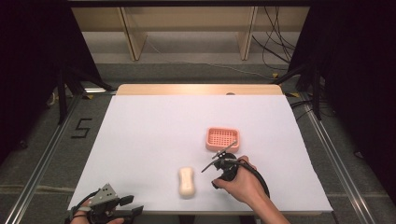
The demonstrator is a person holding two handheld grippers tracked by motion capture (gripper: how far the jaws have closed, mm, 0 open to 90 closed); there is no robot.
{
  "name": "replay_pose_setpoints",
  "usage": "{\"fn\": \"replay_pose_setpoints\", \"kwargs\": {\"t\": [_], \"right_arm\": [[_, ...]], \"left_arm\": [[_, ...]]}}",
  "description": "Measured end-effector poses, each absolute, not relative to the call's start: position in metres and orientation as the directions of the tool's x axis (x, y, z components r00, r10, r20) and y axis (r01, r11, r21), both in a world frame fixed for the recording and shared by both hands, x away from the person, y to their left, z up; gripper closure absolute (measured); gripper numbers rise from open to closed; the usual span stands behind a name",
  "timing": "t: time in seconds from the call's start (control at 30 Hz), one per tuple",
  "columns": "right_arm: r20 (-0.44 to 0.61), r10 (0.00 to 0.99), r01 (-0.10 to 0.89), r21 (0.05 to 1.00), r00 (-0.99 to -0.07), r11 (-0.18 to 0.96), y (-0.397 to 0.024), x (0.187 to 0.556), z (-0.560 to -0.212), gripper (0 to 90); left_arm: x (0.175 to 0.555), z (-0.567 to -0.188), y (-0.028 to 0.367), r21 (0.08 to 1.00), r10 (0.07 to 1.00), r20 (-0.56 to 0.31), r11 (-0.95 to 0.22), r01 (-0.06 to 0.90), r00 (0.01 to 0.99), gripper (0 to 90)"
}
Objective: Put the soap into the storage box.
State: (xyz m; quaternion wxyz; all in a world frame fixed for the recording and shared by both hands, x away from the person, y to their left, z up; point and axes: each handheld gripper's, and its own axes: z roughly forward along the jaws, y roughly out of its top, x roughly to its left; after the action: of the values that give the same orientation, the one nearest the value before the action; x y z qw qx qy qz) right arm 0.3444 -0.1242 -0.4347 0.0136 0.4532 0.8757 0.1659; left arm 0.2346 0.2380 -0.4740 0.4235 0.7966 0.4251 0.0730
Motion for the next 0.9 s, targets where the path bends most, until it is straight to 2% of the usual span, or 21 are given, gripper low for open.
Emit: {"fn": "replay_pose_setpoints", "kwargs": {"t": [0.23,0.27,0.37,0.5,0.6,0.63,0.67,0.8,0.9], "right_arm": [[0.155,0.799,0.801,0.283,-0.581,0.528,-0.117,0.346,-0.429,47.3],[0.169,0.824,0.831,0.264,-0.541,0.491,-0.111,0.345,-0.426,45.4],[0.183,0.820,0.830,0.270,-0.542,0.488,-0.104,0.350,-0.425,43.5],[0.186,0.812,0.821,0.288,-0.553,0.493,-0.095,0.354,-0.425,43.6],[0.204,0.826,0.844,0.250,-0.526,0.476,-0.083,0.357,-0.421,44.2],[0.183,0.793,0.805,0.277,-0.581,0.525,-0.083,0.360,-0.423,44.2],[0.189,0.812,0.828,0.233,-0.553,0.510,-0.079,0.359,-0.421,44.6],[0.180,0.782,0.795,0.260,-0.597,0.548,-0.070,0.363,-0.425,45.2],[0.188,0.816,0.835,0.206,-0.546,0.511,-0.062,0.362,-0.422,45.2]], "left_arm": [[0.236,-0.474,0.238,0.728,0.736,-0.249,-0.287,0.622,0.630,42.7],[0.235,-0.474,0.239,0.730,0.734,-0.248,-0.287,0.620,0.632,42.7],[0.235,-0.474,0.238,0.736,0.735,-0.252,-0.277,0.618,0.629,42.7],[0.235,-0.474,0.240,0.730,0.732,-0.236,-0.301,0.614,0.639,42.7],[0.235,-0.474,0.238,0.737,0.737,-0.250,-0.275,0.617,0.628,42.7],[0.235,-0.474,0.238,0.736,0.736,-0.248,-0.280,0.617,0.630,42.7],[0.235,-0.474,0.238,0.737,0.737,-0.252,-0.274,0.618,0.628,42.7],[0.235,-0.474,0.238,0.738,0.736,-0.251,-0.275,0.617,0.629,42.7],[0.235,-0.474,0.238,0.738,0.735,-0.250,-0.276,0.615,0.630,42.7]]}}
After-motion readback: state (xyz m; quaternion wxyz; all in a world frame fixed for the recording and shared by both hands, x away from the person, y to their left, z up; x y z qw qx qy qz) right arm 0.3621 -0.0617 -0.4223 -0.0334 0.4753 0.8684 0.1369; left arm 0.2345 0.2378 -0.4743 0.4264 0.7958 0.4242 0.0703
